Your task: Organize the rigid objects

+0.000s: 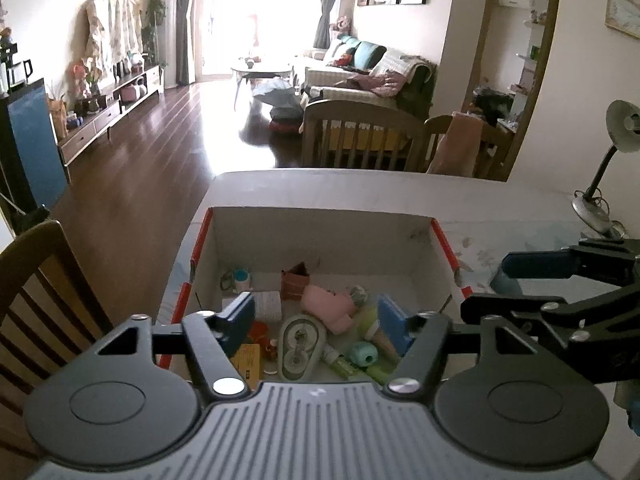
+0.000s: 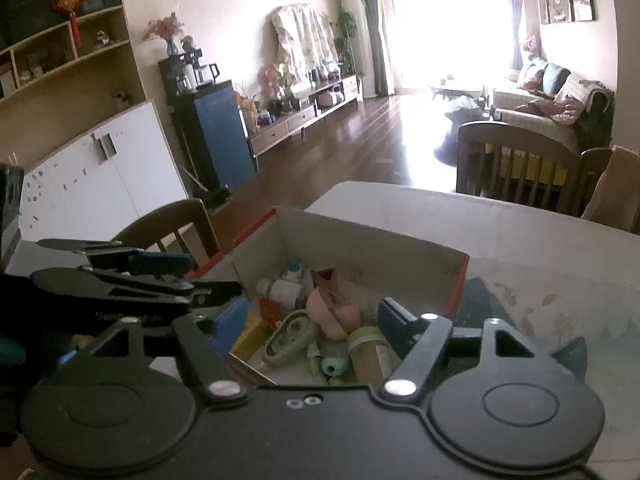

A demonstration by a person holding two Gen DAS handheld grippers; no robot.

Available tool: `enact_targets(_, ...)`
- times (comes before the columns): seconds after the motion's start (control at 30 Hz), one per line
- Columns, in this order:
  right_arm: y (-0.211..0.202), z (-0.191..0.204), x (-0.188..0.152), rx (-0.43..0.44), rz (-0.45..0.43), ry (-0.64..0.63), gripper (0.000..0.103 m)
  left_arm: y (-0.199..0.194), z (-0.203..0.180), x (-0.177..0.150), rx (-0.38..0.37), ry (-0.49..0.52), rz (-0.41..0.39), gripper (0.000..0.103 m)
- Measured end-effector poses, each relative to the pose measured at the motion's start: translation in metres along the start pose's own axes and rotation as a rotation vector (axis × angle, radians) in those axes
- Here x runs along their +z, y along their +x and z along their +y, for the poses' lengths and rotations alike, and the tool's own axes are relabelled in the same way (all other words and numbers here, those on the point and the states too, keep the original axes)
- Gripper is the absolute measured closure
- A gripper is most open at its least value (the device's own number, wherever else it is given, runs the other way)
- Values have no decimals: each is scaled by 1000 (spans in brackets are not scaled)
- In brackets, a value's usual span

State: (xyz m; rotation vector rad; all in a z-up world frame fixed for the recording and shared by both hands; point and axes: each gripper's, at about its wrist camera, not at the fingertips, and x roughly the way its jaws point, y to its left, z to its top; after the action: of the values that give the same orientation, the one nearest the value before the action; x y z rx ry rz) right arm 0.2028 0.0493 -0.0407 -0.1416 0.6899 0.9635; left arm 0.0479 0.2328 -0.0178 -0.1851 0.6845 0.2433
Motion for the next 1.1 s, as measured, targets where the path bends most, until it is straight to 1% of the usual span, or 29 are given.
enact_targets(0.17,-8,-2,-3,3,-26,10,22,-10,0,-1,-1,-5,-17,28)
enact_targets(0.27,-13,-3,-6,7,-35,20,20,-15,-1,-1,-2,-12,-22,22)
enact_targets(0.4,-18,-2,-7,11,-56,26,14,-21,-3,-2,-5,-16,-36,21)
enact_targets(0.43,-20,-2,-8,13,-63,28,13,-22,-4,-2,-5,-19,-39,19)
enact_targets(0.57,-25,-1,-12,18,-83,27,7,-26,-6,-5,-3,-28,-40,16)
enact_targets(0.6,-27,-1,-14,19,-88,27,4,-26,-6,-5,-5,-29,-39,14)
enact_targets(0.63,-28,-1,-15,22,-93,30,3,-27,-6,-6,-7,-32,-39,10)
enact_targets(0.7,-29,-3,-17,23,-99,36,2,-29,-6,-8,-6,-41,-41,2)
enact_targets(0.93,-36,-6,-23,10,-125,56,0,-37,-11,-11,7,-44,-57,0)
enact_targets(1.1,-38,-5,-25,12,-128,52,0,-44,-14,-14,19,-41,-82,0)
